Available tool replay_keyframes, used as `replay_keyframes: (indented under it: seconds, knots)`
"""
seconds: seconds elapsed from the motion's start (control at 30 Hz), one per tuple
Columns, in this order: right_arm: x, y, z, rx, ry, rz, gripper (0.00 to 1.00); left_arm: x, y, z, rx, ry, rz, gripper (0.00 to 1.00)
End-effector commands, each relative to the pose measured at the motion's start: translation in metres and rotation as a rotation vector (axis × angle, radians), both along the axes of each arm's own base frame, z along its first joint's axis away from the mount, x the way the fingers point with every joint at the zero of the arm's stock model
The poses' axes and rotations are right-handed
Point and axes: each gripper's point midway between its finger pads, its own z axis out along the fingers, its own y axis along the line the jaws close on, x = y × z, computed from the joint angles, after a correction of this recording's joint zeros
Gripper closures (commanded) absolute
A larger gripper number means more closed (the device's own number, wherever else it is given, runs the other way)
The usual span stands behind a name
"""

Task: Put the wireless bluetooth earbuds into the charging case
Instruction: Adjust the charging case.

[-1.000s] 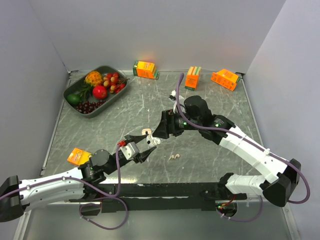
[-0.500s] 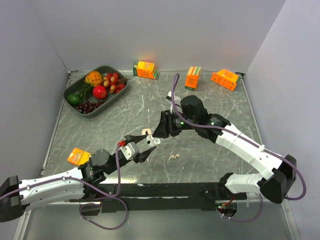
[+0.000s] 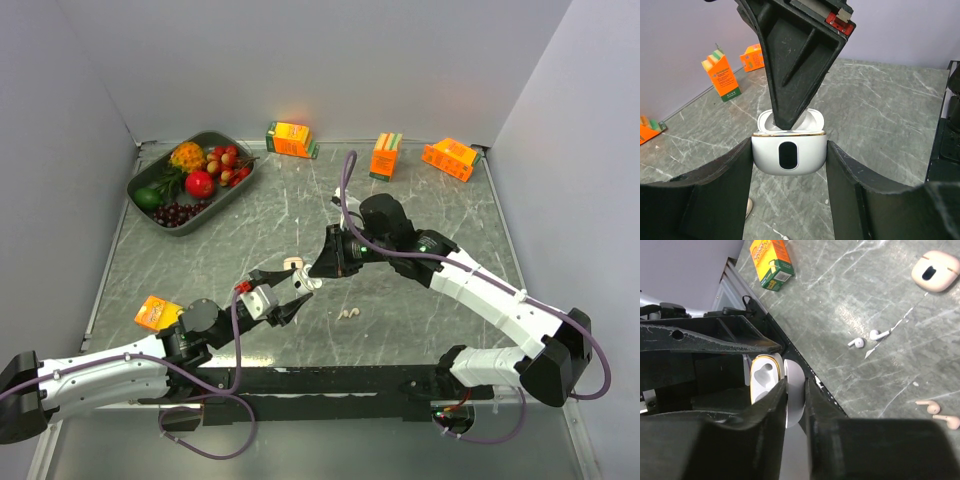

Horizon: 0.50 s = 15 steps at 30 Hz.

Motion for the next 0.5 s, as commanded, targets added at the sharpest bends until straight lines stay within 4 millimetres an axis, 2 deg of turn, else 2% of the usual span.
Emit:
replay_keyframes:
  seconds: [0.0,0.03,0.1,0.13,0.2,0.27,0.3,0.47]
  knots:
    - [-0.001,0.0,0.016,0.046,-0.058,0.017,0.95,-0.003,-0.001,0.029,-0.097,-0.021,-0.01,0.99]
    - [-0.001,-0.001,0.018,0.047,-0.073,0.021,1.0,-0.003,-0.001,0.027,-0.089,-0.015,-0.013,0.99]
    - [-0.001,-0.005,0.024,0.045,-0.099,0.015,1.0,-0.003,-0.002,0.026,-0.082,-0.011,-0.015,0.94]
    - [-0.001,-0.006,0.029,0.049,-0.124,0.022,1.0,-0.003,-0.002,0.027,-0.084,-0.007,-0.017,0.82]
    - [0.0,-0.009,0.034,0.04,-0.155,0.018,1.0,-0.004,-0.001,0.027,-0.09,-0.001,-0.016,0.66]
    - [-0.002,-0.014,0.044,0.032,-0.194,0.028,1.0,-0.004,0.001,0.027,-0.093,0.004,-0.013,0.42]
    - [0.0,-0.017,0.047,0.025,-0.215,0.02,1.0,-0.003,0.002,0.027,-0.096,0.012,-0.007,0.04]
    - [0.006,-0.032,0.072,-0.03,-0.326,0.005,1.0,-0.003,0.004,0.028,-0.088,0.047,0.003,0.04]
